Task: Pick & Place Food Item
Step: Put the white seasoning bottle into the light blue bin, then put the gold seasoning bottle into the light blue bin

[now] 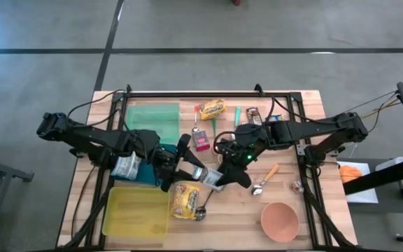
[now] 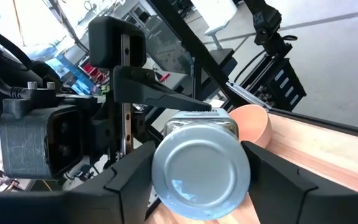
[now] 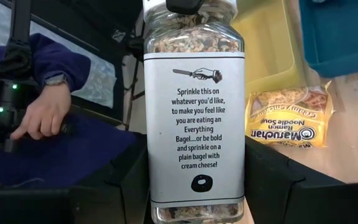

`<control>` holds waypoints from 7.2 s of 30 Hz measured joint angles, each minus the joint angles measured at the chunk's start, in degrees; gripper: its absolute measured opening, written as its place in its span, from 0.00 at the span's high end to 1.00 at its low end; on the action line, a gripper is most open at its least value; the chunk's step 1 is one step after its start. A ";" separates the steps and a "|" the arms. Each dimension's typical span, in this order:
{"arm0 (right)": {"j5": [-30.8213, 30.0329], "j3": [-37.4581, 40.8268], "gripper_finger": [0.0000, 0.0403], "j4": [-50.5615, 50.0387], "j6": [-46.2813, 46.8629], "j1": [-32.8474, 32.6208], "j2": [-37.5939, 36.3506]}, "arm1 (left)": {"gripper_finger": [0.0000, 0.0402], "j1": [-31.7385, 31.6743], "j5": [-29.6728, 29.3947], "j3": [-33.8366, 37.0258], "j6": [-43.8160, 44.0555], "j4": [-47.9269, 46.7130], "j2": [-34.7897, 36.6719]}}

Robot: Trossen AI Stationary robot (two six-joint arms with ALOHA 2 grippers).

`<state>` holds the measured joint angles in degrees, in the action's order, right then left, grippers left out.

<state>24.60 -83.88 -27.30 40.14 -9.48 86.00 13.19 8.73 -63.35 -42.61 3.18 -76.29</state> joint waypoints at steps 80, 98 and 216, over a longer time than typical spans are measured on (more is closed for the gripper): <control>-30.81 0.75 0.08 -33.08 -0.13 -0.02 -13.64 | 0.47 -55.67 -19.67 -7.50 65.78 -77.68 -1.74; -32.34 0.79 0.08 -34.74 0.11 -1.71 -13.84 | 0.47 -63.14 -24.15 -7.38 63.35 -74.29 -13.99; -31.22 12.30 0.08 -16.81 -32.86 4.54 9.09 | 0.23 -22.48 -5.72 -3.85 69.05 -51.39 1.42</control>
<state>-6.62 -71.58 -44.11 7.28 -4.94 95.09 -9.29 3.01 -67.20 26.44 -48.21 -74.87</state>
